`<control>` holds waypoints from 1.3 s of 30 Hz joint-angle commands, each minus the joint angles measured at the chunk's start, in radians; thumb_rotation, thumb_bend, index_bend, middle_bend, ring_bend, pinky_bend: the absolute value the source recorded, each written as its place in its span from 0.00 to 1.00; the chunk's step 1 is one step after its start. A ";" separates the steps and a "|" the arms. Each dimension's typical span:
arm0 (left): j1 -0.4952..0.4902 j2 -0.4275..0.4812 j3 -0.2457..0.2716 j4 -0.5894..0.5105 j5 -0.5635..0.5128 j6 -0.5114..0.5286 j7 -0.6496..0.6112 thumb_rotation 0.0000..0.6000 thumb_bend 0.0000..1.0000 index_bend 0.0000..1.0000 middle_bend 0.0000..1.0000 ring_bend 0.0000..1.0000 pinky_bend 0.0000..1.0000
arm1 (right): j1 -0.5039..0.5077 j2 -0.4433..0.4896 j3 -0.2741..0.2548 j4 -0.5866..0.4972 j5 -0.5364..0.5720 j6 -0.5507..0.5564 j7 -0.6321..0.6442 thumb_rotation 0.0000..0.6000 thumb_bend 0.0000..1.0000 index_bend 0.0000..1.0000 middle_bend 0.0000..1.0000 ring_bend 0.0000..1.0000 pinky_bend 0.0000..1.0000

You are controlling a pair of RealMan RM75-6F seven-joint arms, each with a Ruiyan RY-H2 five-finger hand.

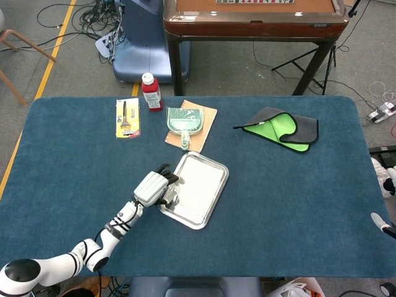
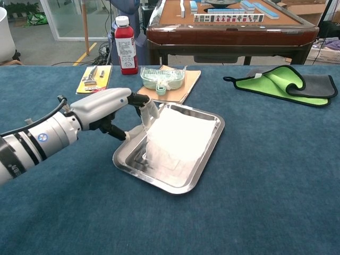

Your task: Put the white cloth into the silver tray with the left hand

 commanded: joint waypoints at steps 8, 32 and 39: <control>0.018 0.071 0.013 -0.100 -0.019 -0.019 0.065 1.00 0.42 0.16 0.33 0.24 0.13 | 0.002 0.000 0.001 -0.004 0.000 -0.003 -0.004 1.00 0.02 0.07 0.10 0.00 0.05; 0.236 0.400 -0.019 -0.462 -0.199 0.131 0.218 1.00 0.34 0.16 0.30 0.22 0.13 | 0.032 0.023 -0.014 0.005 -0.004 -0.075 0.039 1.00 0.02 0.07 0.11 0.00 0.05; 0.332 0.488 0.015 -0.509 -0.227 0.191 0.246 1.00 0.34 0.17 0.30 0.22 0.13 | 0.056 0.020 -0.030 0.030 -0.017 -0.127 0.059 1.00 0.05 0.07 0.11 0.00 0.05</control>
